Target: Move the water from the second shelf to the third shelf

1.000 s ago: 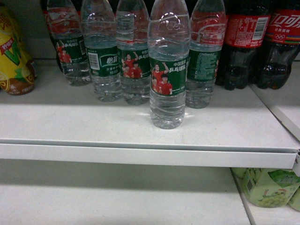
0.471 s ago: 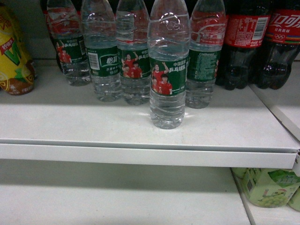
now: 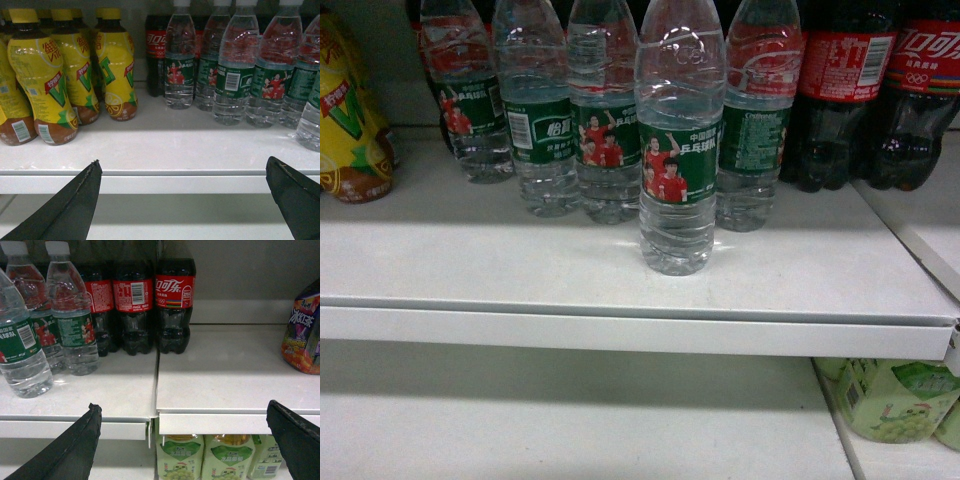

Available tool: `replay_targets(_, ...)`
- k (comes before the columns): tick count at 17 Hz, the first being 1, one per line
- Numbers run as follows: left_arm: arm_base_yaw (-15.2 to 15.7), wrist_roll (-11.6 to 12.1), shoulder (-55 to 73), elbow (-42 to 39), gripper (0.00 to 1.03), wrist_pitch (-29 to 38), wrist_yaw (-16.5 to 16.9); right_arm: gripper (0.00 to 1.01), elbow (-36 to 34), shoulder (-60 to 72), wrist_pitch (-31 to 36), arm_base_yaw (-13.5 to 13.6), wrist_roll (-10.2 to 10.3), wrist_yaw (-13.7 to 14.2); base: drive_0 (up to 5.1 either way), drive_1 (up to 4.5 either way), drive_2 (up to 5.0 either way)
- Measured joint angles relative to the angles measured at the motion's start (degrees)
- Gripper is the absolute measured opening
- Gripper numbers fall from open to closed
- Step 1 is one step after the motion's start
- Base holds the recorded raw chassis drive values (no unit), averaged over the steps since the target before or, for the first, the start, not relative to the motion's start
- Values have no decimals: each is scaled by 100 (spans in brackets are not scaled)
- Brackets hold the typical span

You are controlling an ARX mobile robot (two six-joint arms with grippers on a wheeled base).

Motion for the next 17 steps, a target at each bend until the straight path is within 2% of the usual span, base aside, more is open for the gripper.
replay_targets(6, 0, 0, 0, 0, 98, 0, 0, 98, 0, 0, 0, 0, 0, 0, 0, 0, 0)
replay_targets(7, 0, 0, 0, 0, 98, 0, 0, 98, 81, 96, -323, -37, 98, -13, 0, 0, 0)
replay_targets(9, 0, 0, 0, 0, 98, 2, 2, 98, 293, 968, 57, -396, 267, -341, 0, 0, 0)
replay_targets(10, 0, 0, 0, 0, 98, -2, 0, 98, 483, 1438, 485, -597, 291, -492, 0, 0, 0)
replay_targets(11, 0, 0, 0, 0, 98, -2, 0, 98, 726, 1860, 940, -684, 313, -636, 0, 0, 0)
replay_targets(13, 0, 0, 0, 0, 98, -2, 0, 98, 1333, 2957, 1860, -560, 306, -737, 0, 0, 0)
replay_targets(17, 0, 0, 0, 0, 98, 0, 0, 98, 1716, 4183, 2468, -125, 219, -743, 0, 0, 0)
